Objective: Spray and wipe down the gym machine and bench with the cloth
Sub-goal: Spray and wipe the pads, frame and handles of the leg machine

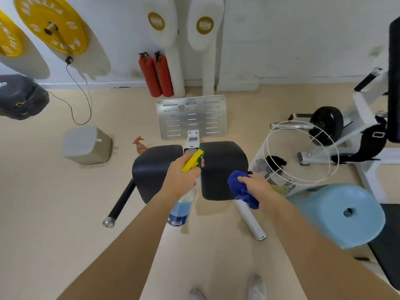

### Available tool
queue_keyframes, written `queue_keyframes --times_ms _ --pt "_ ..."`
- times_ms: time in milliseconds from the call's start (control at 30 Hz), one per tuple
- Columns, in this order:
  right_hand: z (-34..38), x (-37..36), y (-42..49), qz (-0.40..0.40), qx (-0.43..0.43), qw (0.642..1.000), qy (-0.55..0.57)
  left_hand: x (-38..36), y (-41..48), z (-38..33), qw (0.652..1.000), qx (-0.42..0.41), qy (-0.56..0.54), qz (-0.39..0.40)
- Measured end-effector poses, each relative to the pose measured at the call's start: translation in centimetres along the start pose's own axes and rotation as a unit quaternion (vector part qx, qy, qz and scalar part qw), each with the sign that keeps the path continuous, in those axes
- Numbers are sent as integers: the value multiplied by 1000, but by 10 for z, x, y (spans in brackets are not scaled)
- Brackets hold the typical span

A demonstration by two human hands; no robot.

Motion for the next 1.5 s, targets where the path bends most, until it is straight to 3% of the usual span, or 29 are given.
queue_keyframes --times_ms 167,367,533,900,1167,1267,1367,1433,1500 --pt "14 14 15 -53 -51 985 156 9 42 -26 982 -58 171 53" --pt "36 36 58 -100 -54 973 199 8 109 -46 933 -119 321 113" --pt "38 45 75 -163 -20 964 212 -2 160 -35 901 -134 373 175" --pt "25 19 91 -207 -84 939 263 -38 214 -34 752 -221 509 356" --pt "31 0 90 -258 -78 951 152 -49 228 -39 679 -280 529 425" --pt "38 -7 81 -292 -37 947 129 -51 228 -34 664 -283 541 431" --pt "47 -18 77 -307 25 946 104 -50 235 -27 673 -276 533 433" --pt "55 -29 83 -302 87 949 -2 -46 240 -22 686 -272 519 431" --pt "55 -51 99 -254 104 945 -180 -40 247 -15 708 -259 493 434"
Point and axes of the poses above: each hand's wrist, its own y-axis towards the middle knuckle, its own x-axis out of the back of the hand, z = x × y, the point moved 5 cm from there along y, towards the middle knuckle, and after that the axes turned 5 degrees about x, right-handed, at the moved point
